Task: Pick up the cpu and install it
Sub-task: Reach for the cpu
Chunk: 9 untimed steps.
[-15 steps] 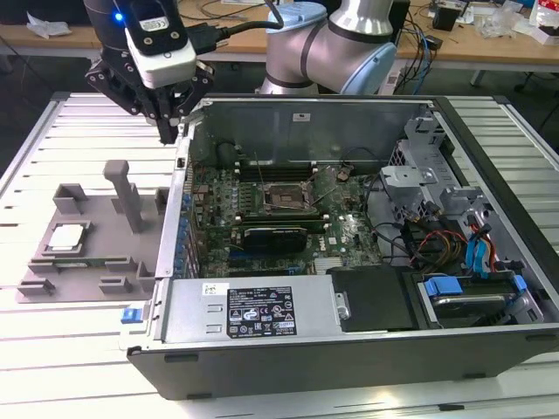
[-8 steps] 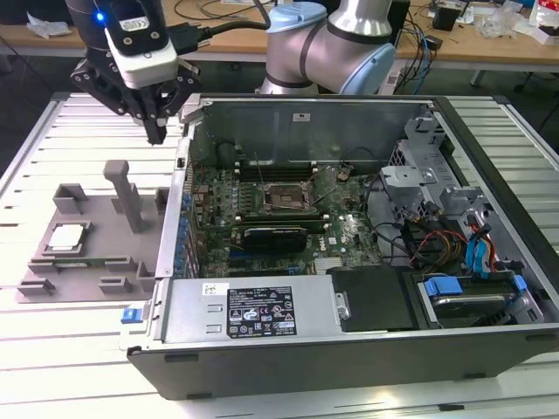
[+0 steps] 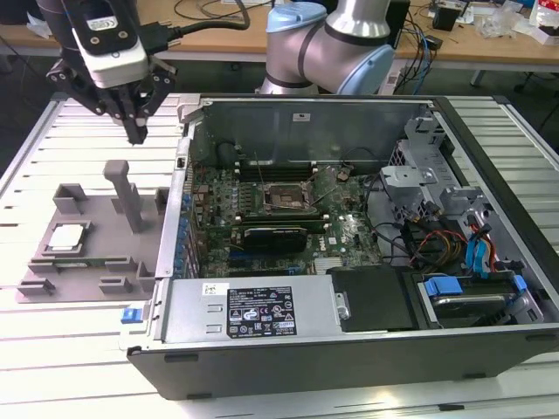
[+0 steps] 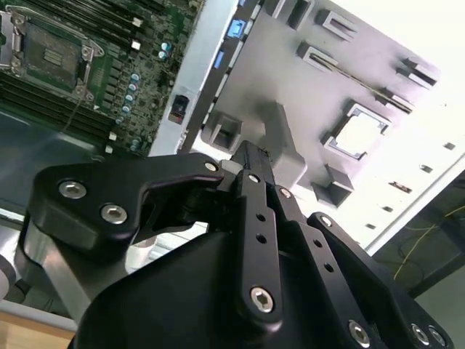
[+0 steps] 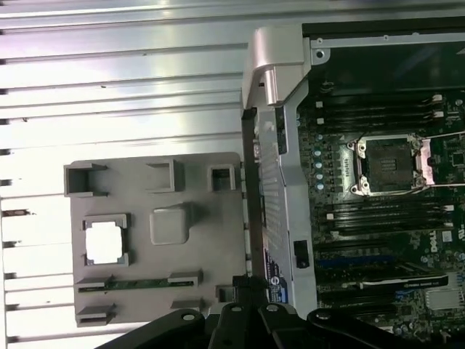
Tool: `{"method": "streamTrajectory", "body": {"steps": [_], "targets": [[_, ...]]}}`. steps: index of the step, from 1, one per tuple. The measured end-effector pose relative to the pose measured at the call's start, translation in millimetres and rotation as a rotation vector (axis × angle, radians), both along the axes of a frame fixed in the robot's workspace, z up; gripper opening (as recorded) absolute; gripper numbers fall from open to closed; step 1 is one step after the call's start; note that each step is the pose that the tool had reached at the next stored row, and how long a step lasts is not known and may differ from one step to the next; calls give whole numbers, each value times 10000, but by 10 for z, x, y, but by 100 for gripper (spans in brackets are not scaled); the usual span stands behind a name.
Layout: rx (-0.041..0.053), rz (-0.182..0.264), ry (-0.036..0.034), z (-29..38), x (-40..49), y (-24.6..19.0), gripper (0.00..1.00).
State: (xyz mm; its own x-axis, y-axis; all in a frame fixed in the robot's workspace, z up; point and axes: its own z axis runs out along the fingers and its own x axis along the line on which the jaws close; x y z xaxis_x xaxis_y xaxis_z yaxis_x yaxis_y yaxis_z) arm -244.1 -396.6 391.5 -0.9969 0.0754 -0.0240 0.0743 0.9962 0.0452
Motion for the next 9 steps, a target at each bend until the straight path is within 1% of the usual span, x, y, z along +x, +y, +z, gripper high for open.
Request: {"method": "streamTrajectory", "body": {"steps": [2,5,9], "targets": [[0,-2,0,-10,-75,15,11],[0,-1,0,-21,-160,27,11],[-1,-1,0,-29,-223,33,11]]}}
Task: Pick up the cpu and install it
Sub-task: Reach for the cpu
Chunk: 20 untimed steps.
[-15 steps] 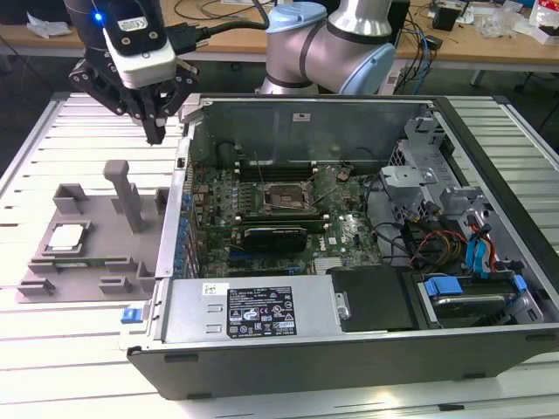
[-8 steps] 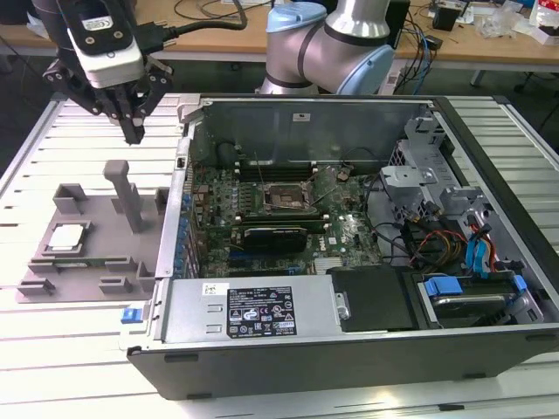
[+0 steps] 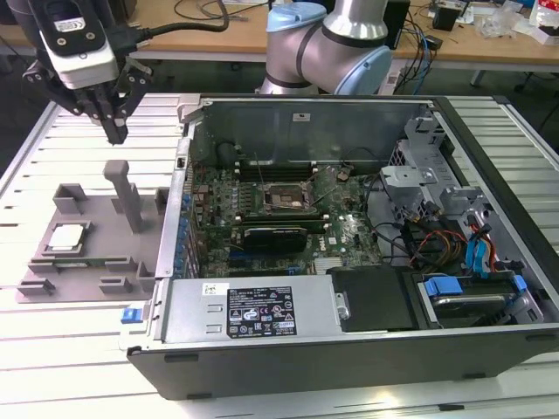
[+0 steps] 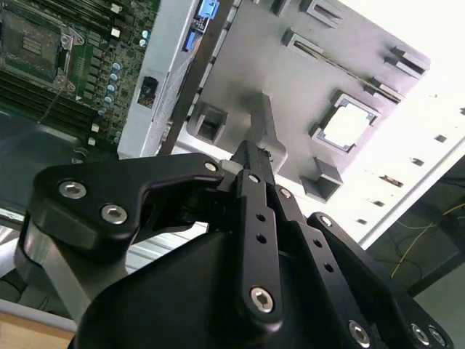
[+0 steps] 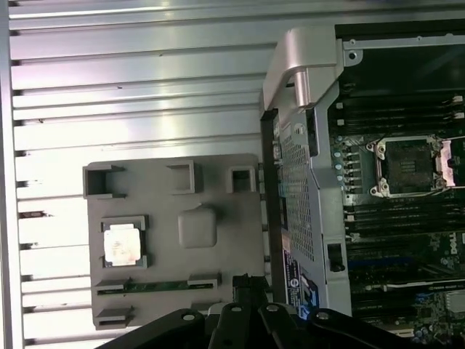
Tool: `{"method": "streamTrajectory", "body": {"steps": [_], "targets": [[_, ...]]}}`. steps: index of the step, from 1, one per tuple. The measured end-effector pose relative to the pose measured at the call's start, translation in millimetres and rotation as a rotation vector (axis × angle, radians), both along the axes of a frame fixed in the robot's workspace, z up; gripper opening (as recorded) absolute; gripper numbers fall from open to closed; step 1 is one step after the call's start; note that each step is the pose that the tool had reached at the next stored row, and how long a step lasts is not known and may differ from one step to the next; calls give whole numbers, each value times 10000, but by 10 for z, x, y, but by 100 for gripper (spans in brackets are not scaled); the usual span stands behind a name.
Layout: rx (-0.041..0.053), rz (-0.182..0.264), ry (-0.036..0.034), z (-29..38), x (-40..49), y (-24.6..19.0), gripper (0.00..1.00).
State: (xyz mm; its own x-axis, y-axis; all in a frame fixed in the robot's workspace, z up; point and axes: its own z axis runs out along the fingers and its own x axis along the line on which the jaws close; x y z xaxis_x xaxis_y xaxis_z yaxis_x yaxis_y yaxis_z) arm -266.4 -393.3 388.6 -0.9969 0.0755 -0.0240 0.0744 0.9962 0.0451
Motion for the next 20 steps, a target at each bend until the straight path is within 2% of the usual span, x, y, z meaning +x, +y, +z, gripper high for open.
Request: {"method": "streamTrajectory", "body": {"steps": [7,10,16,20], "targets": [[1,1,0,-13,-145,14,11],[1,-1,0,-19,-244,20,11],[1,0,0,-30,-349,22,11],[0,-1,0,-62,-485,30,11]]}}
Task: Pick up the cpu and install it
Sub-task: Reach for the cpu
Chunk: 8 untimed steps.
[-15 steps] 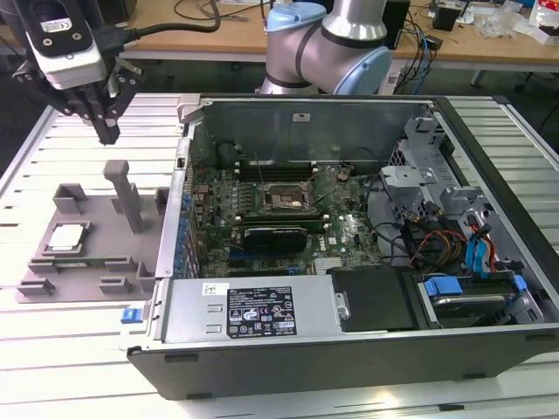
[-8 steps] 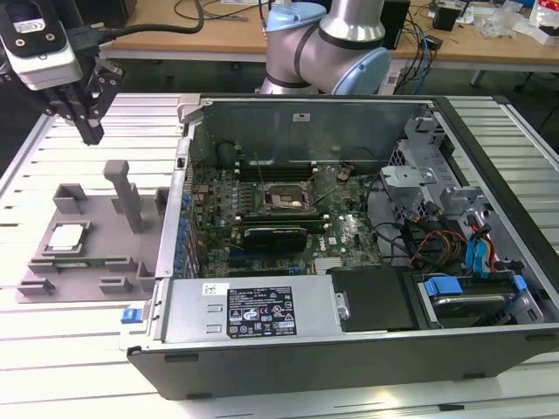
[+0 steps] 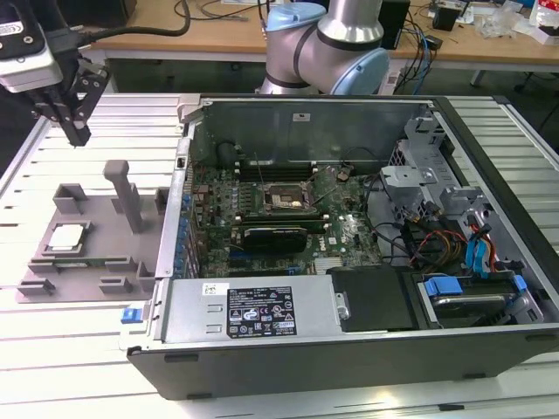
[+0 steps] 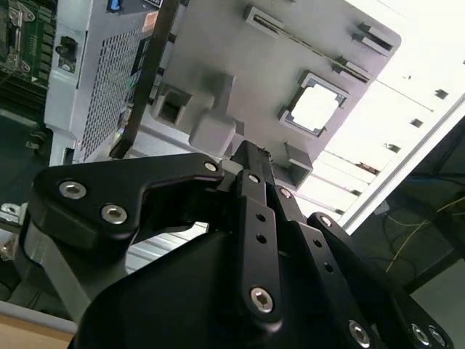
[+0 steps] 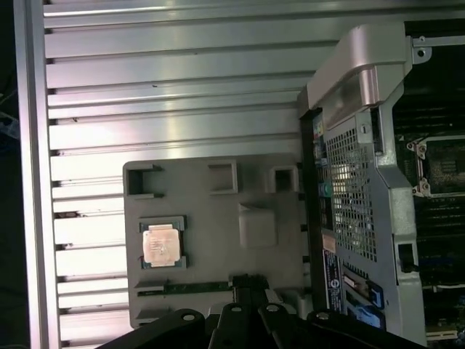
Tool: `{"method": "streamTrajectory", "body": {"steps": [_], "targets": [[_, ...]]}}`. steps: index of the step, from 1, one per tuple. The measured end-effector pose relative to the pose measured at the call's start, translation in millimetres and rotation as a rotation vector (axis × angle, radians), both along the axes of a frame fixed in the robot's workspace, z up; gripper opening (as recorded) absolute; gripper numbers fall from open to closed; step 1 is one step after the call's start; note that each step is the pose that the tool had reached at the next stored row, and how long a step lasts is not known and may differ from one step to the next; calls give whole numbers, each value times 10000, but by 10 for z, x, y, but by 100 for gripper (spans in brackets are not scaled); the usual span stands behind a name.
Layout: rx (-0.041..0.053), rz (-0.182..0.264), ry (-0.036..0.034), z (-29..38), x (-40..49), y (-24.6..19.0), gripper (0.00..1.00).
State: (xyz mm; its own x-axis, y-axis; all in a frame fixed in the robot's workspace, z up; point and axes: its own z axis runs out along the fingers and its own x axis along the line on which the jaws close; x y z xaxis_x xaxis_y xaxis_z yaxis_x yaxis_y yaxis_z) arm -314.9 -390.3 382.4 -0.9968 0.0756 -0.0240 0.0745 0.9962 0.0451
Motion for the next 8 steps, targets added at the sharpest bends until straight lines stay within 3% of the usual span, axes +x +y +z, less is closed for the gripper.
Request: {"method": "streamTrajectory", "body": {"steps": [8], "targets": [[-1,1,2,-144,-210,19,11]]}}
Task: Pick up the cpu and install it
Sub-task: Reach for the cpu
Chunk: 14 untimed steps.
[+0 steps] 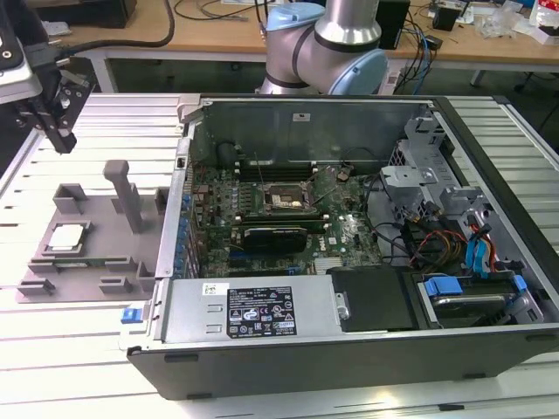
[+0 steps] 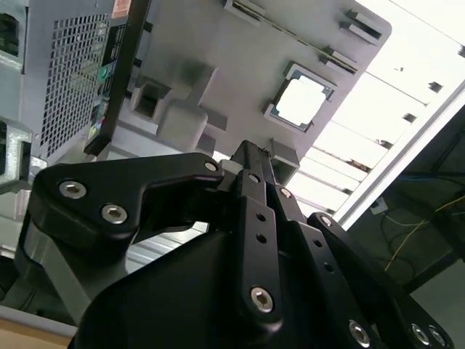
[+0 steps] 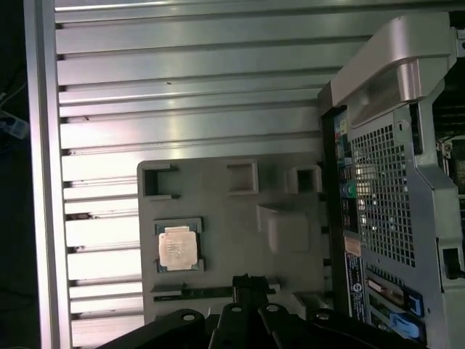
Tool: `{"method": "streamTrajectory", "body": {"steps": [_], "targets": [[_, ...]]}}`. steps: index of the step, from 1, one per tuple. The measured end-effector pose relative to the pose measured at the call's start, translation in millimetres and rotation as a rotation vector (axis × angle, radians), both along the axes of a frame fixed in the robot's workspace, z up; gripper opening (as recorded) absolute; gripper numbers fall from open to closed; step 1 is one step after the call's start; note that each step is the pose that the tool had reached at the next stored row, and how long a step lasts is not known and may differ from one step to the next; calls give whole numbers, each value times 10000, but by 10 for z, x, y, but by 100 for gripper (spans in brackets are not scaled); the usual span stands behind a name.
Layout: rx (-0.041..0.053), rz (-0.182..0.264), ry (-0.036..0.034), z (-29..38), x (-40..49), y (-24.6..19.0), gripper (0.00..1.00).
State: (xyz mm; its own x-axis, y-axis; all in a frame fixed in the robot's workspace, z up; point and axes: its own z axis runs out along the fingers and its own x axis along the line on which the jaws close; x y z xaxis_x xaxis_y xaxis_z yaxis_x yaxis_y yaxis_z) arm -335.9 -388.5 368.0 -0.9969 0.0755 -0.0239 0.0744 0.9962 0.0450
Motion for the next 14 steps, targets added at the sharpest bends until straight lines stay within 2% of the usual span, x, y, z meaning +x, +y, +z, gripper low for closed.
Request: {"method": "streamTrajectory", "body": {"steps": [2,8,14], "targets": [[1,-1,-1,-39,-43,0,11],[2,0,-3,-225,-201,0,11],[1,0,-1,-305,-284,0,11]]}}
